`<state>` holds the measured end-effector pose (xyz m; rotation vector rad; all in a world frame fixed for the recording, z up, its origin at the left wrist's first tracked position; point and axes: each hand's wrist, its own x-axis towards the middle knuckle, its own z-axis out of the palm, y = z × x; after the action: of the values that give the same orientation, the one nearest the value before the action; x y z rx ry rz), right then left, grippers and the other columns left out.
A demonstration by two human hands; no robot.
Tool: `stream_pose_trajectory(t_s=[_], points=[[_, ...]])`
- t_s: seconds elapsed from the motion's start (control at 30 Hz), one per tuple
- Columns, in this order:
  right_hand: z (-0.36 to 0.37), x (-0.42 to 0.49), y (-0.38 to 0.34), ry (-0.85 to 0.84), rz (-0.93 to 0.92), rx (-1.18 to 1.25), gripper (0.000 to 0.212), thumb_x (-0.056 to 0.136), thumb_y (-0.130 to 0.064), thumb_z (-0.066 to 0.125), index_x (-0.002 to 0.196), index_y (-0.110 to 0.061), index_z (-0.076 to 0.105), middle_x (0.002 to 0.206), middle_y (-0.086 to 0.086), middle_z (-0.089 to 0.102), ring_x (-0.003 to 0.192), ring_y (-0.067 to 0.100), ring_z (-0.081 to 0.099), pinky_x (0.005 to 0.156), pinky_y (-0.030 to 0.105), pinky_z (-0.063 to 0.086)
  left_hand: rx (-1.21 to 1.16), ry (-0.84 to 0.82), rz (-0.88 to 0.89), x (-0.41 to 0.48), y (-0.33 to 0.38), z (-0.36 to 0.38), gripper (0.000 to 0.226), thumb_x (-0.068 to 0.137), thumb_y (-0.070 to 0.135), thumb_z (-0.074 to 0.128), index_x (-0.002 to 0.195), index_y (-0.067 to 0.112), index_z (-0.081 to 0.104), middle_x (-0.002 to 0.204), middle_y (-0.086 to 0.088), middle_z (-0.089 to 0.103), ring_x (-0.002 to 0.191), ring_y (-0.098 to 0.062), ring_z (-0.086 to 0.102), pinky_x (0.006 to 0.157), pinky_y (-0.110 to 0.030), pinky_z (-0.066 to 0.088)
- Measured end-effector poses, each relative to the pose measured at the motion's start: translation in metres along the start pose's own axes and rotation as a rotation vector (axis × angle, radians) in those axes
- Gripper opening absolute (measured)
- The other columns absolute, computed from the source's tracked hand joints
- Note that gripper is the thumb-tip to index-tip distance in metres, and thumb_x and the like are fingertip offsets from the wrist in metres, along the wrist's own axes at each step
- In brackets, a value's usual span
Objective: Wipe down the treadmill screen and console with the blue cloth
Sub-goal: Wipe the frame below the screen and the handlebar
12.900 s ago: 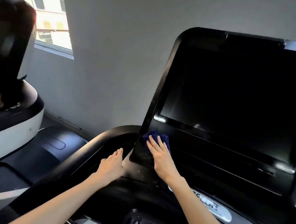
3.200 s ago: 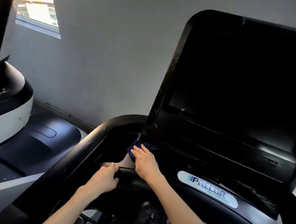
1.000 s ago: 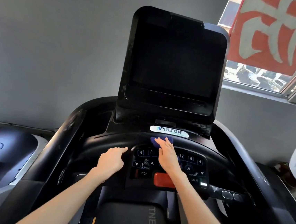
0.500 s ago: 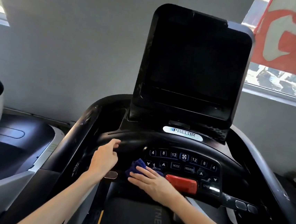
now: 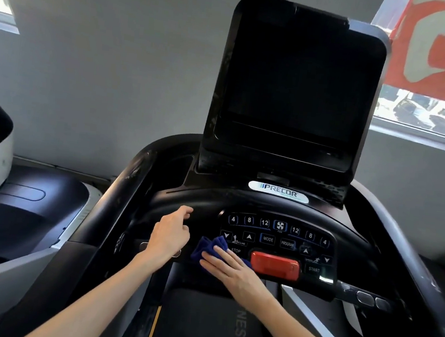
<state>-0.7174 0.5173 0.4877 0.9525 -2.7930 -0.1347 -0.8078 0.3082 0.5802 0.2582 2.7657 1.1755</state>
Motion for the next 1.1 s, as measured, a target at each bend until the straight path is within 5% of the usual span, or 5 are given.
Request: stream_pose_trajectory(t_s=[0.2,0.33,0.57,0.8,1.1], points=[[-0.029,0.061,0.037,0.176,0.418,0.162,0.069,0.078,-0.001,0.054,0.142,-0.018,0.037,0.149,-0.001,0.036,0.142,0.021,0.023,0.114,0.043,0.027,0.053,-0.036,0.018,-0.004,0.009,0.002,0.052,0.085,-0.001,0.043,0.132,0.022,0.048,0.130,0.002,0.058,0.118,-0.018,0.054,0.100,-0.037,0.042],[-0.044,0.091,0.048,0.218,0.784,0.299,0.043,0.096,-0.020,0.035,0.138,-0.015,0.040,0.140,0.004,0.045,0.139,0.027,0.028,0.119,0.040,0.007,0.065,-0.048,0.030,-0.005,0.017,0.004,0.049,0.088,0.001,0.042,0.133,0.020,0.049,0.133,0.002,0.055,0.114,-0.022,0.057,0.096,-0.041,0.046],[-0.016,0.048,0.032,0.070,0.241,-0.099,0.049,0.093,-0.031,0.035,0.142,-0.026,0.033,0.147,-0.007,0.039,0.141,0.019,0.026,0.112,0.045,0.016,0.079,-0.063,0.071,0.004,0.035,0.019,0.046,0.089,0.003,0.047,0.134,0.016,0.050,0.133,-0.003,0.055,0.123,-0.020,0.050,0.105,-0.034,0.039],[-0.043,0.052,0.076,0.282,0.935,0.025,0.043,0.090,-0.035,0.035,0.123,-0.013,0.054,0.112,0.003,0.062,0.108,0.028,0.056,0.112,0.049,0.027,0.140,-0.167,0.140,0.017,0.061,0.034,0.056,0.088,0.001,0.044,0.142,0.014,0.039,0.150,-0.003,0.036,0.137,-0.020,0.035,0.113,-0.036,0.029],[-0.051,-0.037,0.130,0.313,1.450,0.109,0.029,0.097,-0.022,0.041,0.120,-0.012,0.054,0.119,0.008,0.058,0.121,0.029,0.044,0.116,0.045,0.007,0.742,-0.283,0.241,0.017,0.077,0.050,0.058,0.091,0.019,0.049,0.145,0.009,0.030,0.156,-0.011,0.014,0.132,-0.024,0.038,0.099,-0.035,0.040]])
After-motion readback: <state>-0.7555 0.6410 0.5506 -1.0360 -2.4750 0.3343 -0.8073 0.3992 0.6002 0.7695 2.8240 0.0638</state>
